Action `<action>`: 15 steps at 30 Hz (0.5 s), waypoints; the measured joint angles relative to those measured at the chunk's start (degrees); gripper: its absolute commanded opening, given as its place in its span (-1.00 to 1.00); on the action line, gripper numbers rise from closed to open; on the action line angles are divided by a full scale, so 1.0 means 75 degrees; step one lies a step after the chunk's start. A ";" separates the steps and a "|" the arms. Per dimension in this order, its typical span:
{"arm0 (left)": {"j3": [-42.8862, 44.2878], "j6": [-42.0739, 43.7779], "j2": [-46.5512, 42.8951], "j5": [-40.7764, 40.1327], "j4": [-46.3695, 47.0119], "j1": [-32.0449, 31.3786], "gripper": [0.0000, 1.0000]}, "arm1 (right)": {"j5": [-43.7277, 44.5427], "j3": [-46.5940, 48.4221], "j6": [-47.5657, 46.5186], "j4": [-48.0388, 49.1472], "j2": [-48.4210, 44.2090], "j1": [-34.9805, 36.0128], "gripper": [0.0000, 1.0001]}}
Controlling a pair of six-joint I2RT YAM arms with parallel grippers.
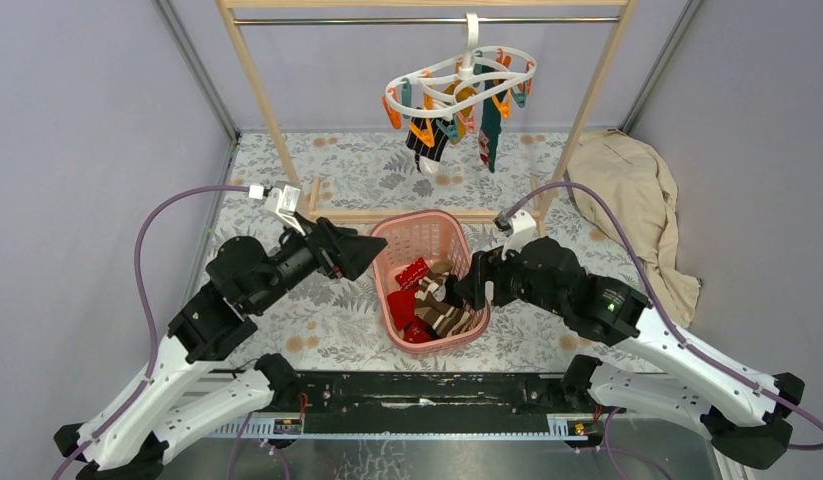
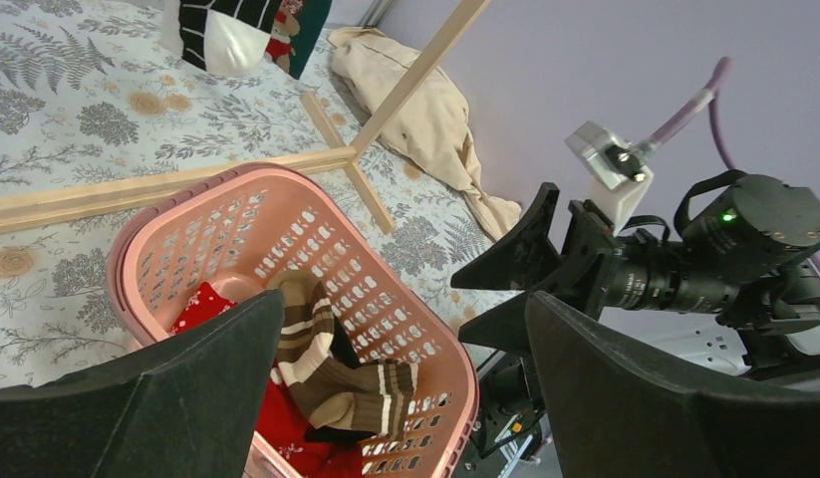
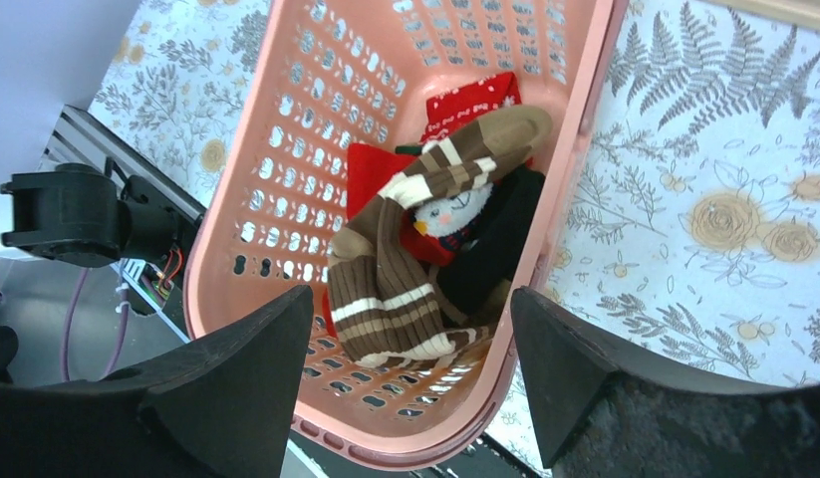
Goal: Remove the socks clipped to the hanger
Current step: Place the sock in the bin.
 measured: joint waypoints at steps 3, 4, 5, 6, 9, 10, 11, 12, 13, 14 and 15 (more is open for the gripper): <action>-0.0055 -0.0064 -0.0178 -0.0023 -0.0087 0.0000 0.97 | 0.0009 -0.0256 0.0163 0.0000 -0.0064 0.0000 0.60; -0.0079 -0.0082 -0.0242 -0.0047 -0.0119 0.0000 0.97 | 0.0006 -0.0329 0.0204 -0.0006 -0.0079 0.0000 0.61; -0.0108 -0.0102 -0.0315 -0.0082 -0.0169 0.0000 0.97 | 0.0009 -0.0382 0.0236 -0.0012 -0.0096 0.0000 0.61; -0.0125 -0.0114 -0.0361 -0.0119 -0.0213 0.0000 0.97 | 0.0015 -0.0423 0.0259 -0.0017 -0.0119 0.0000 0.62; -0.0230 -0.0137 -0.0513 -0.0219 -0.0271 0.0000 0.97 | 0.0117 -0.0504 0.0315 -0.0012 -0.0294 0.0003 0.66; -0.0283 -0.0137 -0.0542 -0.0254 -0.0274 -0.0003 0.97 | 0.0149 -0.0530 0.0318 -0.0003 -0.0364 0.0003 0.67; -0.0350 -0.0137 -0.0557 -0.0289 -0.0280 0.0000 0.97 | 0.0172 -0.0565 0.0321 0.0023 -0.0443 0.0003 0.68; -0.0420 -0.0137 -0.0560 -0.0321 -0.0289 0.0000 0.97 | 0.0213 -0.0627 0.0318 0.0067 -0.0542 0.0003 0.68; -0.0490 -0.0137 -0.0554 -0.0338 -0.0297 0.0000 0.97 | 0.0245 -0.0667 0.0318 0.0090 -0.0612 0.0003 0.69; -0.0571 -0.0137 -0.0551 -0.0358 -0.0326 0.0000 0.97 | 0.0291 -0.0711 0.0318 0.0128 -0.0664 0.0003 0.70; -0.0638 -0.0140 -0.0551 -0.0373 -0.0335 0.0000 0.97 | 0.0335 -0.0755 0.0318 0.0178 -0.0694 0.0003 0.70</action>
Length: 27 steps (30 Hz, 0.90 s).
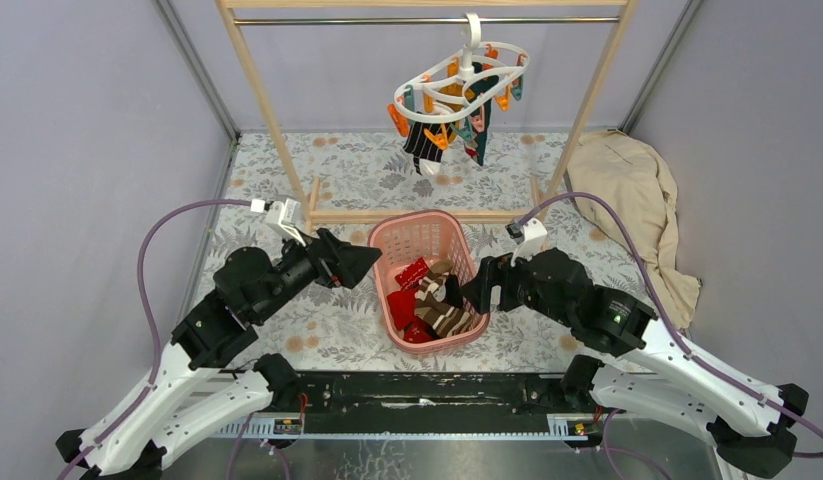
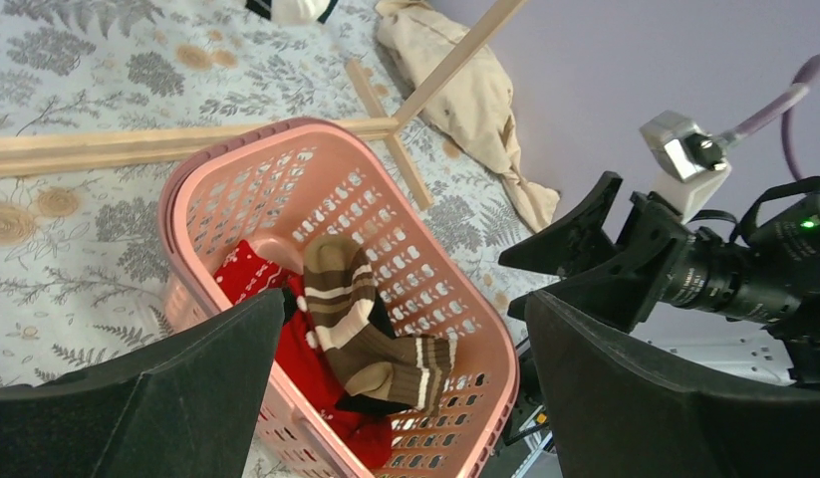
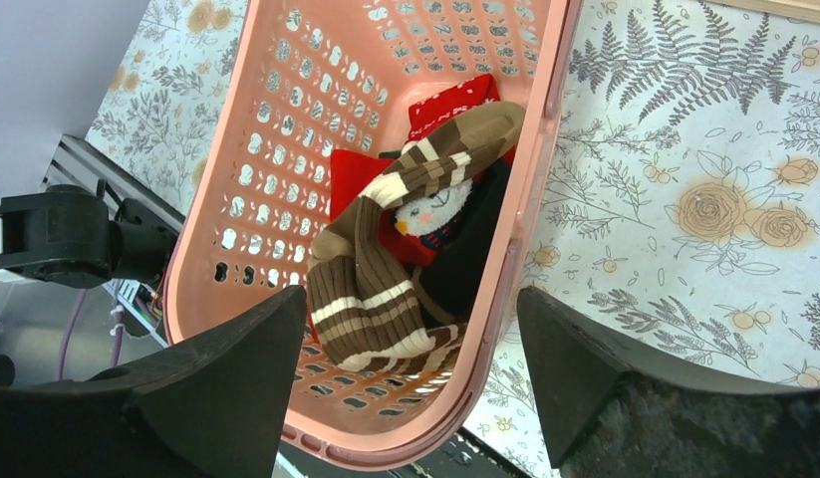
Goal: Remove the socks clipped to the hanger
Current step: Place the sock in the bin.
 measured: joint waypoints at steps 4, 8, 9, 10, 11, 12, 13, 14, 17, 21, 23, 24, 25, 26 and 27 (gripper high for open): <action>-0.0259 -0.0029 -0.0003 -0.0047 -0.0026 0.0000 0.98 | 0.0029 -0.0187 -0.0003 0.0289 -0.0023 0.0000 0.73; -0.0405 -0.0052 -0.0003 -0.0044 0.0038 0.0000 0.97 | 0.0096 -0.0201 -0.0015 0.0458 0.0003 0.0000 0.79; -0.0460 -0.0067 -0.0003 -0.0032 0.0102 0.0000 0.97 | 0.0131 -0.0201 -0.0026 0.0516 0.0006 0.0000 0.80; -0.0530 -0.0079 -0.0003 -0.0006 0.0169 0.0000 0.97 | 0.0160 -0.0201 -0.0038 0.0557 0.0006 0.0000 0.82; -0.0600 -0.0096 -0.0003 0.0023 0.0227 0.0000 0.97 | 0.0207 -0.0201 -0.0047 0.0612 0.0006 0.0003 0.83; -0.0688 -0.0125 -0.0003 0.0073 0.0300 0.0000 0.97 | 0.0230 -0.0201 -0.0058 0.0659 0.0006 0.0000 0.85; -0.0793 -0.0160 -0.0003 0.0131 0.0388 0.0000 0.97 | 0.0262 -0.0198 -0.0076 0.0708 0.0006 0.0000 0.86; -0.0915 -0.0201 0.0000 0.0227 0.0487 0.0000 0.97 | 0.0283 -0.0198 -0.0096 0.0755 0.0006 0.0003 0.88; -0.1189 -0.0326 0.0055 0.0554 0.0629 0.0000 0.97 | 0.0452 -0.0201 -0.0160 0.0866 0.0009 0.0003 0.94; -0.1247 -0.0370 0.0184 0.0845 0.0714 -0.0003 0.97 | 0.0670 -0.0204 -0.0259 0.1023 0.0009 0.0006 0.96; -0.1247 -0.0391 0.0221 0.0968 0.0804 -0.0003 0.98 | 0.0787 -0.0204 -0.0338 0.1151 0.0026 0.0006 0.97; -0.1247 -0.0399 0.0221 0.1003 0.0833 -0.0003 0.97 | 0.0831 -0.0204 -0.0373 0.1227 0.0052 0.0006 0.99; -0.1247 -0.0417 0.0221 0.1052 0.0883 -0.0003 0.97 | 0.0877 -0.0204 -0.0417 0.1311 0.0108 0.0006 0.99; -0.1247 -0.0423 0.0224 0.1090 0.0921 -0.0003 0.97 | 0.0906 -0.0201 -0.0455 0.1384 0.0187 0.0006 0.99; -0.1247 -0.0446 0.0239 0.1134 0.0959 0.0000 0.97 | 0.0941 -0.0201 -0.0498 0.1475 0.0280 0.0006 0.99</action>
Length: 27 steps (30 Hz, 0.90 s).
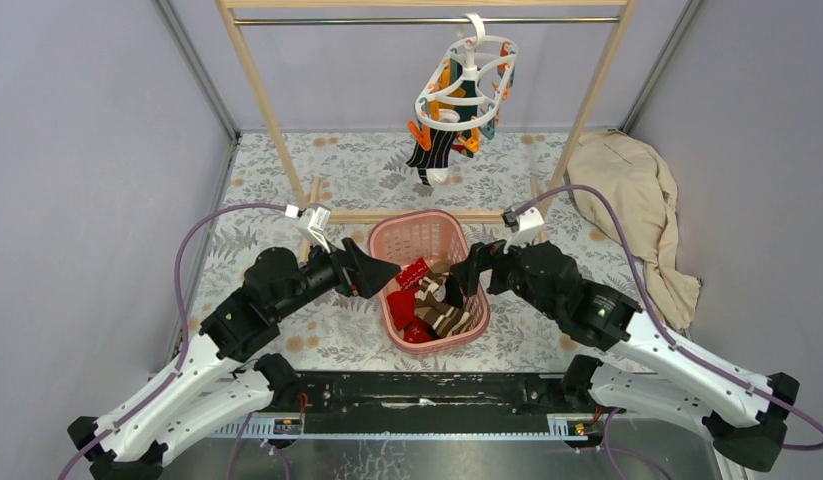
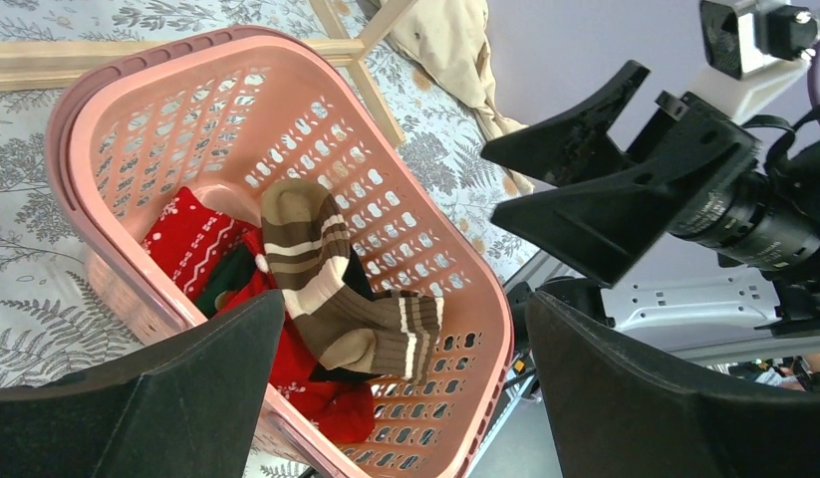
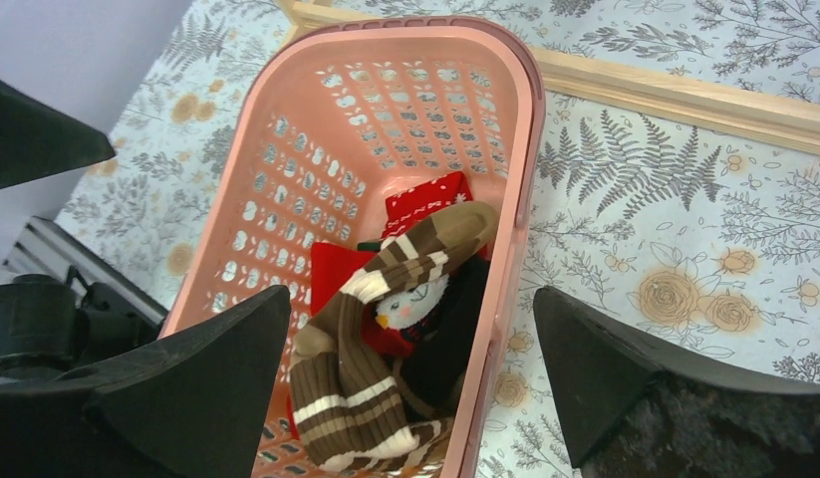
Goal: Remove the socks clipped to the hanger
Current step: Place the sock in the bin, then adjust the hanger on the clothesline.
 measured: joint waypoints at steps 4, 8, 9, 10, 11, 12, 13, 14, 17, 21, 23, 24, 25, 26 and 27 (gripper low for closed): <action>0.0000 -0.0064 0.0050 0.0140 0.0032 -0.0003 0.97 | 0.0058 0.0029 -0.0137 0.0245 0.0487 0.0000 0.99; 0.0041 -0.0087 0.0119 0.0198 -0.0052 -0.0003 0.97 | 0.0061 0.0029 -0.0204 0.0487 0.0746 0.0000 0.99; 0.0061 -0.0087 0.0125 0.0204 -0.0085 -0.0003 0.98 | 0.0061 0.0029 -0.0207 0.0562 0.0781 0.0000 0.99; 0.0090 -0.0087 0.0125 0.0204 -0.0122 -0.0003 0.97 | 0.0058 0.0029 -0.0207 0.0638 0.0804 0.0000 0.99; 0.0128 -0.0087 0.0125 0.0201 -0.0184 -0.0003 0.97 | 0.0055 0.0029 -0.0207 0.0688 0.0822 0.0000 0.99; 0.0169 -0.0087 0.0125 0.0198 -0.0221 -0.0003 0.97 | 0.0052 0.0029 -0.0207 0.0729 0.0831 0.0000 0.99; 0.0198 -0.0087 0.0125 0.0198 -0.0239 -0.0003 0.97 | 0.0050 0.0029 -0.0207 0.0761 0.0831 0.0000 0.99; 0.0236 -0.0087 0.0122 0.0195 -0.0274 0.0000 0.97 | 0.0047 0.0029 -0.0207 0.0801 0.0831 0.0000 0.99; 0.0294 -0.0085 0.0119 0.0134 -0.0373 -0.0003 0.97 | 0.0041 0.0026 -0.0204 0.0836 0.0813 0.0000 0.99; 0.0312 -0.0085 0.0152 -0.0079 -0.0484 -0.0003 0.97 | 0.0009 0.0009 -0.0192 0.0787 0.0702 0.0000 0.99; 0.0318 -0.0085 0.0201 -0.0189 -0.0530 -0.0003 0.97 | -0.0017 -0.0055 -0.0172 0.0764 0.0554 0.0000 0.99; 0.0318 -0.0087 0.0254 -0.0248 -0.0545 -0.0003 0.97 | -0.0020 -0.0143 -0.0160 0.0726 0.0376 0.0000 0.99; 0.0318 -0.0087 0.0300 -0.0300 -0.0545 -0.0003 0.97 | -0.0020 -0.0160 -0.0157 0.0705 0.0332 0.0000 0.99; 0.0318 -0.0087 0.0353 -0.0364 -0.0545 -0.0003 0.97 | -0.0023 -0.0224 -0.0140 0.0670 0.0189 0.0000 0.99; 0.0318 -0.0090 0.0408 -0.0414 -0.0545 -0.0003 0.97 | -0.0017 -0.0291 -0.0119 0.0621 0.0038 0.0000 0.99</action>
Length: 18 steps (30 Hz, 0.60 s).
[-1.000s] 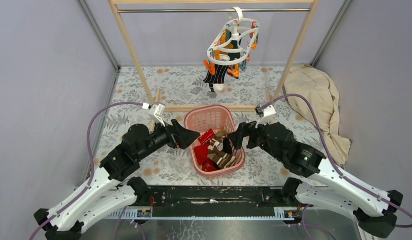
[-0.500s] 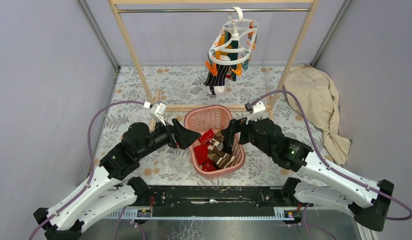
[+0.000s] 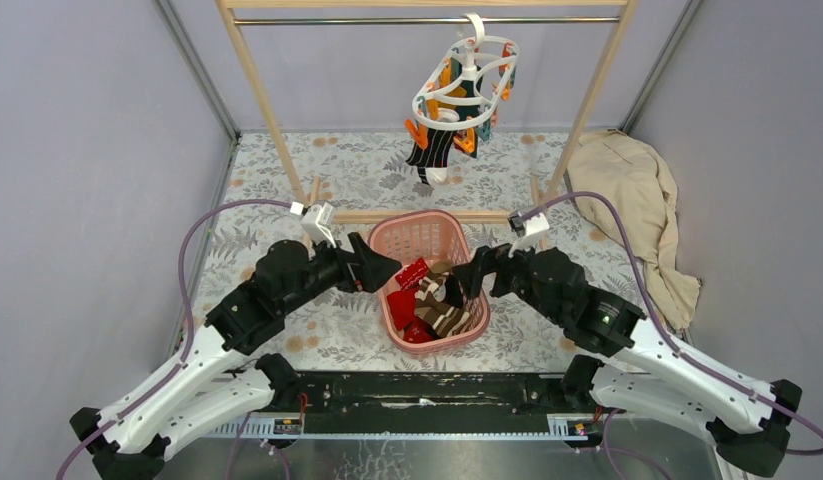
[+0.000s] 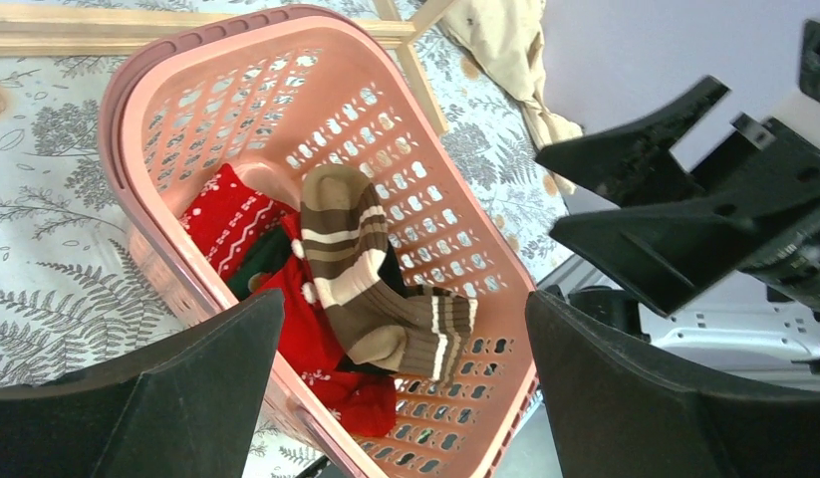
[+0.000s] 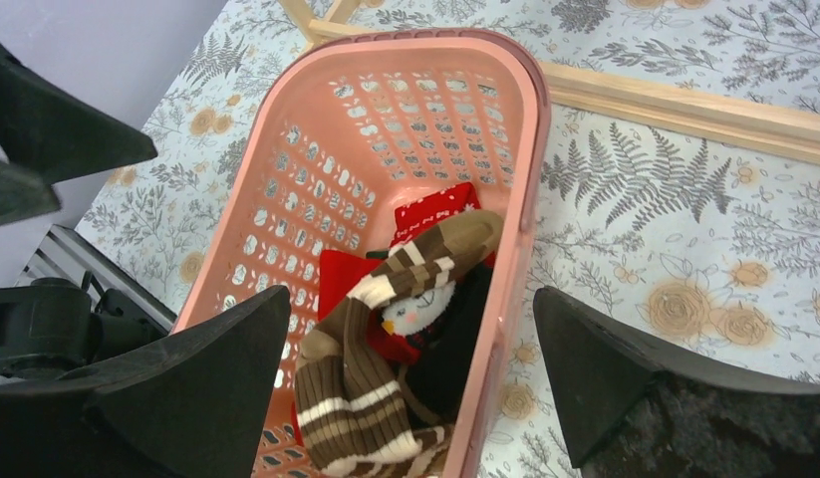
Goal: Remove the socks clipped to the hanger
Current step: Adjust the hanger on the clothesline.
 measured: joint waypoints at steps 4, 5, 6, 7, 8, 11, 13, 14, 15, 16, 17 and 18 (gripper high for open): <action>0.0000 -0.0087 0.0242 -0.0213 0.0003 0.0000 0.97 | -0.0023 -0.0309 0.0221 -0.0283 -0.0656 0.0000 0.99; 0.0000 -0.0119 0.0289 -0.0251 0.0009 0.0003 0.97 | -0.0064 -0.0353 0.0280 -0.0309 -0.0726 0.0000 0.99; 0.0000 -0.0143 0.0335 -0.0277 0.0015 0.0000 0.97 | -0.0131 -0.0420 0.0361 -0.0335 -0.0825 0.0000 0.99; 0.0000 -0.0166 0.0385 -0.0300 0.0020 0.0000 0.98 | -0.0172 -0.0469 0.0431 -0.0370 -0.0895 0.0000 0.99; -0.0003 -0.0192 0.0449 -0.0318 0.0035 0.0003 0.97 | -0.0239 -0.0519 0.0507 -0.0434 -0.0973 0.0000 0.99; -0.0052 -0.0245 0.0667 -0.0335 0.0172 0.0000 0.97 | -0.0344 -0.0691 0.0717 -0.0734 -0.1183 0.0000 0.99; -0.0143 -0.0280 0.0787 -0.0329 0.0280 0.0000 0.97 | -0.0344 -0.0787 0.0836 -0.0973 -0.1361 0.0000 0.99; -0.0192 -0.0294 0.0868 -0.0329 0.0347 0.0000 0.97 | -0.0344 -0.0819 0.0886 -0.1096 -0.1469 0.0000 0.99; -0.0227 -0.0315 0.0965 -0.0326 0.0414 0.0000 0.97 | -0.0338 -0.0839 0.0933 -0.1212 -0.1588 0.0000 0.99; -0.0254 -0.0341 0.1084 -0.0326 0.0490 0.0003 0.97 | -0.0332 -0.0854 0.0985 -0.1338 -0.1719 0.0000 0.99; -0.0277 -0.0356 0.1180 -0.0315 0.0571 0.0000 0.97 | -0.0326 -0.0857 0.1026 -0.1431 -0.1807 0.0000 0.99; -0.0321 -0.0391 0.1288 -0.0283 0.0699 0.0000 0.97 | -0.0315 -0.0866 0.1078 -0.1521 -0.1926 0.0000 0.99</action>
